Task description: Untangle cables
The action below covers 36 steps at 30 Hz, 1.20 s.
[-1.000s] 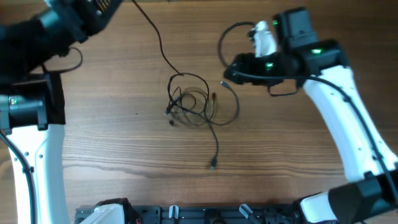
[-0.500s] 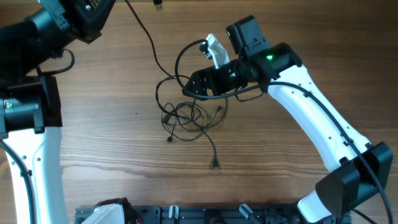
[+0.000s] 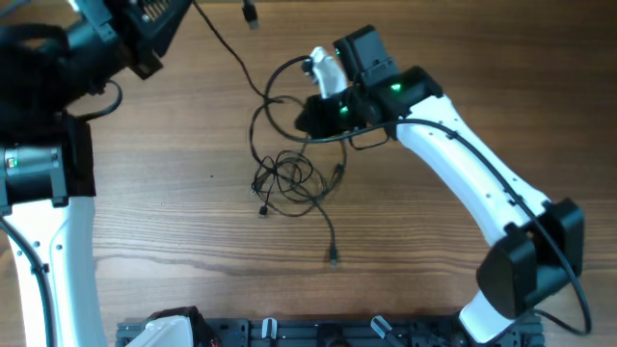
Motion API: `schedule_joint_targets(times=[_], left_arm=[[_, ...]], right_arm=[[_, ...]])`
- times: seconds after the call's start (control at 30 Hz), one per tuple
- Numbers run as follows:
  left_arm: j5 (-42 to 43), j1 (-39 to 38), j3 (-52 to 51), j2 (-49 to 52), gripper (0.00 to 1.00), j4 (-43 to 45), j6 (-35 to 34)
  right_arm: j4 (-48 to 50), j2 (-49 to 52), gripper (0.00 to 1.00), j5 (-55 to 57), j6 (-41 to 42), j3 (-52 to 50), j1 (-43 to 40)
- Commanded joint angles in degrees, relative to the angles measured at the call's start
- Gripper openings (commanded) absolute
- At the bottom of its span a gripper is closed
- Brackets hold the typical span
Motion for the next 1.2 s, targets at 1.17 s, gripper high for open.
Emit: schedule_joint_targets(times=[1.17], left_arm=[[-38.8, 31.8, 0.1, 2.2, 0.04, -18.4, 17.3]], right_arm=[[-20.7, -22.9, 0.04, 33.8, 10.0, 0.1, -52.7]])
